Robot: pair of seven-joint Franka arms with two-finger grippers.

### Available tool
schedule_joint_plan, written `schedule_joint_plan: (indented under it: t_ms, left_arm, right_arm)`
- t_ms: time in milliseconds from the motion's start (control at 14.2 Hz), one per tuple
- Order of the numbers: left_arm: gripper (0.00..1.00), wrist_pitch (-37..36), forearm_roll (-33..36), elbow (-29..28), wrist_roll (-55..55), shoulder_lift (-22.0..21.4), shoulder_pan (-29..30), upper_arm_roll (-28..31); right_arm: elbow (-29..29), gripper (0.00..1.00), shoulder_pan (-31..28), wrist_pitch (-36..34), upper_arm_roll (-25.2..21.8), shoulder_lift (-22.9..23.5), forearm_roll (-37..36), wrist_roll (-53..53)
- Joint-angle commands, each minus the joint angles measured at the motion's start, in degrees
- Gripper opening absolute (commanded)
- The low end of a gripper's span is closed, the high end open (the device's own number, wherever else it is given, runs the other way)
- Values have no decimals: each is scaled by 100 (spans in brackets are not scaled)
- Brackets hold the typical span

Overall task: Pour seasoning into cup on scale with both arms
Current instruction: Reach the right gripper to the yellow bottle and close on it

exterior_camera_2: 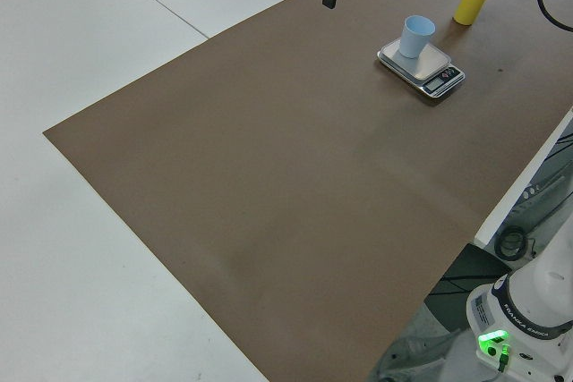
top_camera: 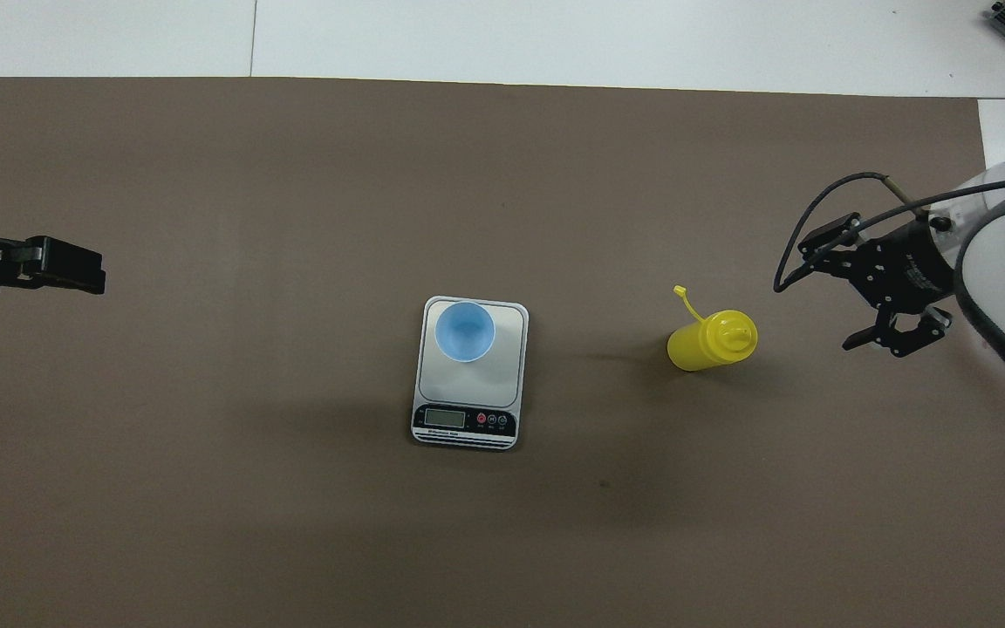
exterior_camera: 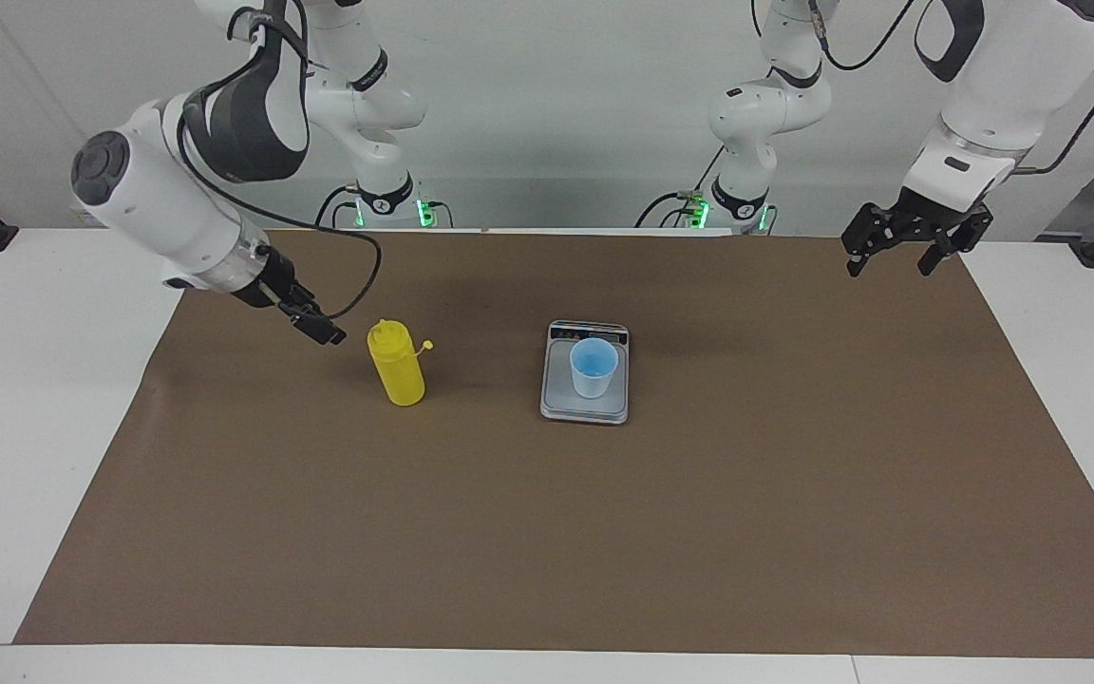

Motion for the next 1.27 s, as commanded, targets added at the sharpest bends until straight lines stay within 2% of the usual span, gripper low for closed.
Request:
schedule_joint_plan:
  t_ms: [0, 212, 423, 847, 1058, 1129, 1199]
  left_arm:
    - [100, -234, -50, 274, 167, 73, 95, -18]
    - [100, -235, 91, 267, 176, 57, -28, 0]
    - [100, -174, 109, 205, 184, 30, -704, 692]
    - [100, -165, 100, 65, 316, -31, -670, 686]
    - [100, -156, 100, -120, 316, -137, -670, 712]
    - [100, -173, 100, -120, 316, -137, -679, 712]
    - [100, -182, 100, -120, 290, -137, -688, 712]
  right_arm:
    - [-524, 100, -299, 375, 40, -47, 609, 278]
    - [-938, 100, -335, 491, 40, -38, 1312, 287]
    - [-1324, 100, -283, 815, 40, -3, 1760, 243]
    - [-1878, 100, -247, 1255, 40, -12, 2569, 217]
    - [-1967, 98, -12, 1571, 40, -30, 2588, 243]
    - [-1976, 85, 68, 1685, 40, -30, 2597, 252]
    - [-1976, 54, 86, 1721, 40, -21, 2597, 304]
